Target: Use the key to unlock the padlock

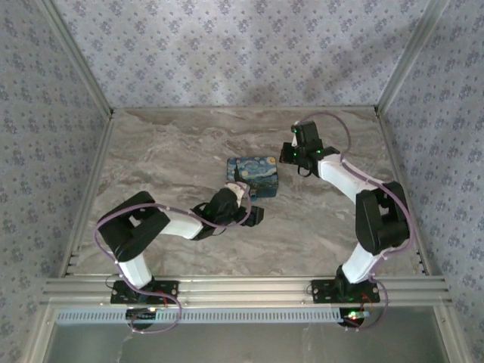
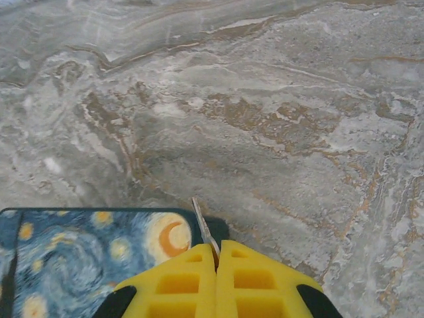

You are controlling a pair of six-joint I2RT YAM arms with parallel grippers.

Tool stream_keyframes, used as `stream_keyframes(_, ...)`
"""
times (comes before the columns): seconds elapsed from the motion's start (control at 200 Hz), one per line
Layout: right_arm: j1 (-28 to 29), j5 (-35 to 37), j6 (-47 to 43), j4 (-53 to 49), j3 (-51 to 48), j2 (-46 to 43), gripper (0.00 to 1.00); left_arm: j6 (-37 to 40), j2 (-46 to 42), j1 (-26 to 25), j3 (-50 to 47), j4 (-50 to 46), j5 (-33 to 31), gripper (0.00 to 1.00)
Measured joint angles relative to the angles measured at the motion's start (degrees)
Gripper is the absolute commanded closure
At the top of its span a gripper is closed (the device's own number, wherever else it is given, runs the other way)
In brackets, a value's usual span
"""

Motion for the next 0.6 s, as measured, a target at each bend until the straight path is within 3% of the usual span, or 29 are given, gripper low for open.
stream_keyframes(0.48,0.94,0.92,0.04,2.51,1.55,5.55,1.0,6.84,9.33,-1.7,4.63,9.7,-5.09,0.02)
stream_keyframes(0.6,1.38,0.9,0.04,3.26,1.55,6.32,1.0,8.11,11.23,-1.73,6.45,10.6,-4.57,0.1)
